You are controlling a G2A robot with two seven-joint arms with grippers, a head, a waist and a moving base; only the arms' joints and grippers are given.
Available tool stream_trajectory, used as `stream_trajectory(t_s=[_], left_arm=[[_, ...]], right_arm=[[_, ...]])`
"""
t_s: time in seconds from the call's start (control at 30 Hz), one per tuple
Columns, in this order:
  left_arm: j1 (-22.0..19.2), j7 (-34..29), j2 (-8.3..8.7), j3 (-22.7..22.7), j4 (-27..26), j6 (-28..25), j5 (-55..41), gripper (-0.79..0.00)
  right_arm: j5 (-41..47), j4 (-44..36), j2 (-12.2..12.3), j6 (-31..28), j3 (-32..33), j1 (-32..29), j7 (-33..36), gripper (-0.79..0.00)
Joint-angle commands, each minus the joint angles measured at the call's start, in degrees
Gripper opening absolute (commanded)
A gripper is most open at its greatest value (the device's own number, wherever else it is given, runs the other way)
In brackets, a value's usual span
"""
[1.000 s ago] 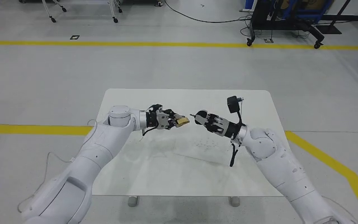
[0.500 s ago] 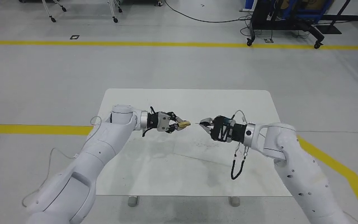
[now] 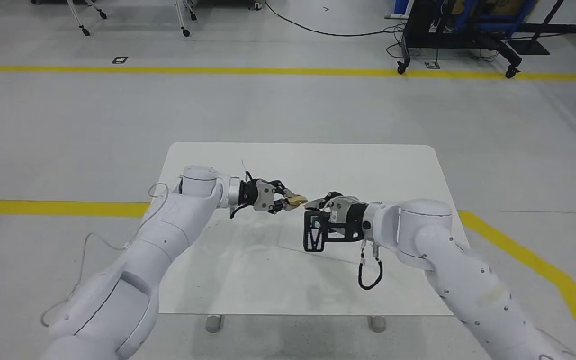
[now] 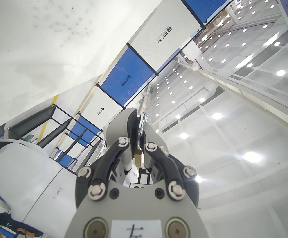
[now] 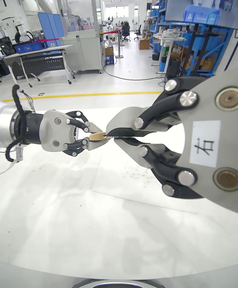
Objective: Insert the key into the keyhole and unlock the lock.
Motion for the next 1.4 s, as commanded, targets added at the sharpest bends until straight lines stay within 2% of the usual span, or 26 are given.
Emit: stream_trajectory(t_s=[0.0, 0.43, 1.37], left_arm=[[-0.13, -0.13, -0.13, 0.05, 0.36, -0.13, 0.40, -0.785], [-0.71, -0.22, -0.93, 0.12, 2.06, -0.76, 2.74, -0.785], [-1.58, -0.88, -2.27, -0.35, 4.65, 0.54, 5.93, -0.785]], right_arm=[[-0.53, 0.09, -0.22, 0.24, -1.38, 0.78, 1.76, -0.785], [-6.41, -0.88, -1.68, 2.90, -9.15, 3.79, 9.73, -0.785], [-8.22, 1.86, -4.03, 2.83, -14.91, 7.59, 16.85, -0.785]])
